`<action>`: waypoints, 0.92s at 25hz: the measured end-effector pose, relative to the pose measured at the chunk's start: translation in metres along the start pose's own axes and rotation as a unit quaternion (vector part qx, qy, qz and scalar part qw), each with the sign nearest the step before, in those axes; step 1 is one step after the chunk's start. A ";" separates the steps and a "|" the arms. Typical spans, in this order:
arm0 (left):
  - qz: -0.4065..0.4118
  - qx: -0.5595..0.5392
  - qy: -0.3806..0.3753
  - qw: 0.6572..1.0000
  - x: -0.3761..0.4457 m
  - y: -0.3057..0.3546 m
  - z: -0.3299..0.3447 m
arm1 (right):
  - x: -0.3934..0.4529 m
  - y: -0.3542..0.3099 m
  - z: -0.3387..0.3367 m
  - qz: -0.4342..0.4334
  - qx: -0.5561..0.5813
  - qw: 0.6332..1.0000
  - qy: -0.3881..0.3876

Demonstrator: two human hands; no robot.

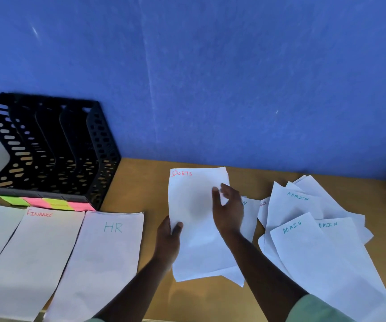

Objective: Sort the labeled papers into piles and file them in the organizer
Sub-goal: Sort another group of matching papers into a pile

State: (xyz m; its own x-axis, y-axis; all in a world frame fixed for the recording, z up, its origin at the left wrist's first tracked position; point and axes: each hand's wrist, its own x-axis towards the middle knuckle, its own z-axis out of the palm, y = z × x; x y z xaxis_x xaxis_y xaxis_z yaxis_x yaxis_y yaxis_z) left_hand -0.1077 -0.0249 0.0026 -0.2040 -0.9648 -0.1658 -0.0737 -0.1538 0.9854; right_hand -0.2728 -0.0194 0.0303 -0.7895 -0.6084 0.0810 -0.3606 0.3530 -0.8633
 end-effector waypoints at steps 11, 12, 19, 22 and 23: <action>0.028 0.044 0.060 0.997 -0.004 0.006 0.031 | -0.004 0.057 -0.057 0.036 0.083 0.989 -0.115; 0.041 0.049 0.079 0.995 -0.004 0.009 0.037 | -0.010 0.054 -0.059 -0.012 0.067 0.993 -0.093; 0.172 0.107 0.092 0.975 -0.008 0.010 0.057 | -0.030 0.063 -0.064 -0.080 0.056 0.987 -0.127; 0.133 0.139 0.099 0.976 -0.002 -0.006 0.056 | -0.023 0.073 -0.062 -0.035 0.037 0.992 -0.113; 0.111 0.155 0.105 0.976 -0.001 -0.009 0.057 | -0.020 0.074 -0.062 -0.032 0.027 0.994 -0.100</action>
State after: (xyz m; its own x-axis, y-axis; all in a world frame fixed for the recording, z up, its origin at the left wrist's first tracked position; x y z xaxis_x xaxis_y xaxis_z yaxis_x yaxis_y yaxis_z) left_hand -0.1625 -0.0107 -0.0085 -0.0468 -0.9945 0.0938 -0.3485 0.1042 0.9315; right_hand -0.3150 0.0632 -0.0043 -0.6497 -0.7591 0.0405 -0.3747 0.2733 -0.8860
